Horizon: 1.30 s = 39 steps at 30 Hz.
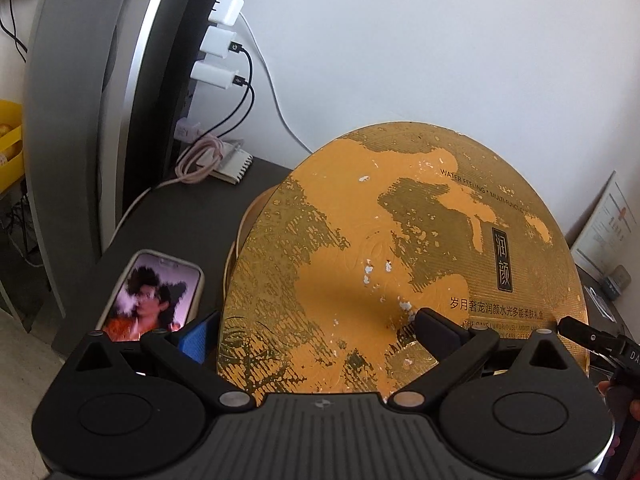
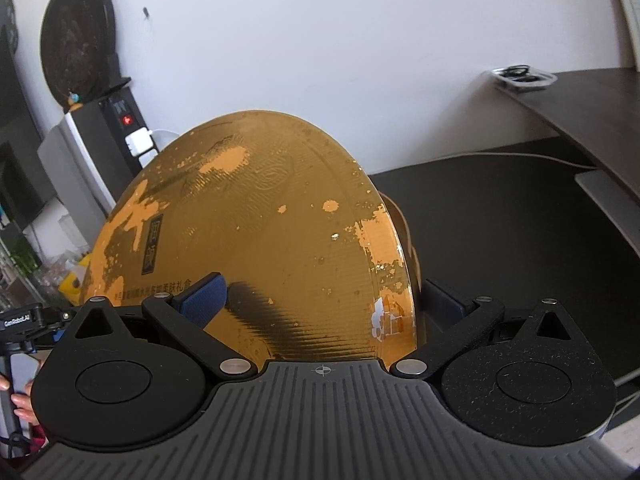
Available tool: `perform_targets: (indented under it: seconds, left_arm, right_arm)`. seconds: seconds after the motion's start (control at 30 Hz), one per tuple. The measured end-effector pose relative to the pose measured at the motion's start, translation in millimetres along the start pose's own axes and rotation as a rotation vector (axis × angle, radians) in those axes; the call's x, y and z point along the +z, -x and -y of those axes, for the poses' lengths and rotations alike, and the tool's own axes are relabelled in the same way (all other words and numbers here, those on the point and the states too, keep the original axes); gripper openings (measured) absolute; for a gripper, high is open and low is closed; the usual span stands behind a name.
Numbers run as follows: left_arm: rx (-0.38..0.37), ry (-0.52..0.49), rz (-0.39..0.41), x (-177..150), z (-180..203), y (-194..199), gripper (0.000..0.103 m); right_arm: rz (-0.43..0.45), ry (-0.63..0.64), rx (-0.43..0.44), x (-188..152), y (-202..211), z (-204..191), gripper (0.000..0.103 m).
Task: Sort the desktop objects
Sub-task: 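Lift the gold lid off the wall with both tools, tilting it over the box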
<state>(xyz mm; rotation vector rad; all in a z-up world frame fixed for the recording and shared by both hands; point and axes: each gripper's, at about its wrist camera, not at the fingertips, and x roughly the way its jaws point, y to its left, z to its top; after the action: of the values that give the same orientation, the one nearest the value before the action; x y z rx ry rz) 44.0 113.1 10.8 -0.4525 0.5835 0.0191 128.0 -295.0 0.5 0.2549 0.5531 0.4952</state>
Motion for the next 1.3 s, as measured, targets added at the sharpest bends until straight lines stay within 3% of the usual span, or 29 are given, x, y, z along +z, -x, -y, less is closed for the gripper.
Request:
perform_targets:
  seconds: [0.53, 1.0, 1.3]
  left_arm:
    - [0.052, -0.012, -0.020, 46, -37, -38, 0.101]
    - [0.081, -0.028, -0.071, 61, -29, -73, 0.101]
    - [0.101, -0.060, -0.091, 62, -21, -81, 0.101]
  right_arm:
    - [-0.045, -0.041, 0.005, 32, -73, 3, 0.102]
    - [-0.090, -0.085, -0.047, 53, -112, 10, 0.102]
    - [-0.144, -0.159, -0.076, 50, -123, 24, 0.102]
